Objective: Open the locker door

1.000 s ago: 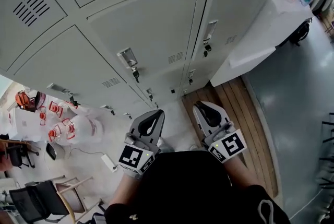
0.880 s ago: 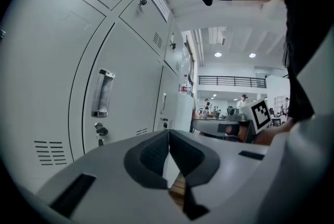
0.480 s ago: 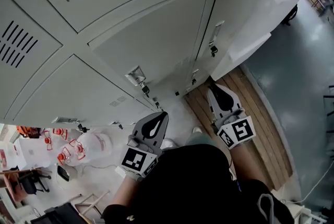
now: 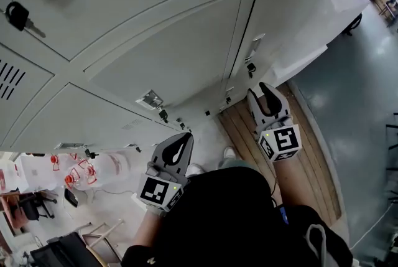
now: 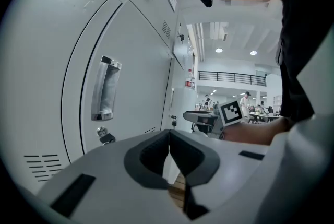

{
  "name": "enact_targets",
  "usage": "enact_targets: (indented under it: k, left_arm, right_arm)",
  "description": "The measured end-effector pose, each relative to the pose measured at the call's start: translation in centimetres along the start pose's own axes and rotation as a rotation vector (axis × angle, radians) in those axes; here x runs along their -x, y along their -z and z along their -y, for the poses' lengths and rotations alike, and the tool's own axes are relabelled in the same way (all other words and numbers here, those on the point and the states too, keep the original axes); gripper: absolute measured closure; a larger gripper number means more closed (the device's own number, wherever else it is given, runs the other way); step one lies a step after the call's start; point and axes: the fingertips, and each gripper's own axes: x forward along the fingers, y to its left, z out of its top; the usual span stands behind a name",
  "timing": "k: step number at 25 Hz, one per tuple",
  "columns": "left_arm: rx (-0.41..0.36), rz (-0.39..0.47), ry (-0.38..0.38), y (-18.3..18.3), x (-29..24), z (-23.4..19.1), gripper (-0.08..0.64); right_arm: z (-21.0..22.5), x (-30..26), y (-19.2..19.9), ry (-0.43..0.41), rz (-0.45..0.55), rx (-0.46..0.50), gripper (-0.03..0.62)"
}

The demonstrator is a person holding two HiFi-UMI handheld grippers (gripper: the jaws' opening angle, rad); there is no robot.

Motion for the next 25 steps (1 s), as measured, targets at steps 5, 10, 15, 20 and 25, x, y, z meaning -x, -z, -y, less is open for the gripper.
enact_targets:
  k: [5, 10, 15, 20, 25]
  left_arm:
    - [0.017, -0.012, -0.075, 0.6, -0.4, -0.1, 0.537]
    - [0.033, -0.01, -0.155, 0.6, -0.3, -0.6, 0.537]
    - [0.045, -0.013, -0.212, 0.8, -0.1, -0.8, 0.537]
    - [0.057, -0.011, -0.247, 1.1, 0.3, -0.9, 0.537]
    - [0.062, -0.006, -0.253, 1.2, 0.3, -0.9, 0.537]
  right_arm:
    - [2.5, -2.1, 0.9, 0.009, -0.036, 0.038, 0.434]
    - [3.3, -4.4, 1.9, -0.025, -0.059, 0.06, 0.422]
    - [3.3, -6.1, 2.7, -0.058, -0.079, 0.091, 0.422]
    - [3.4, -7.0, 3.0, -0.043, -0.082, 0.115, 0.47]
    - [3.7, -7.2, 3.0, -0.033, -0.081, 0.136, 0.482]
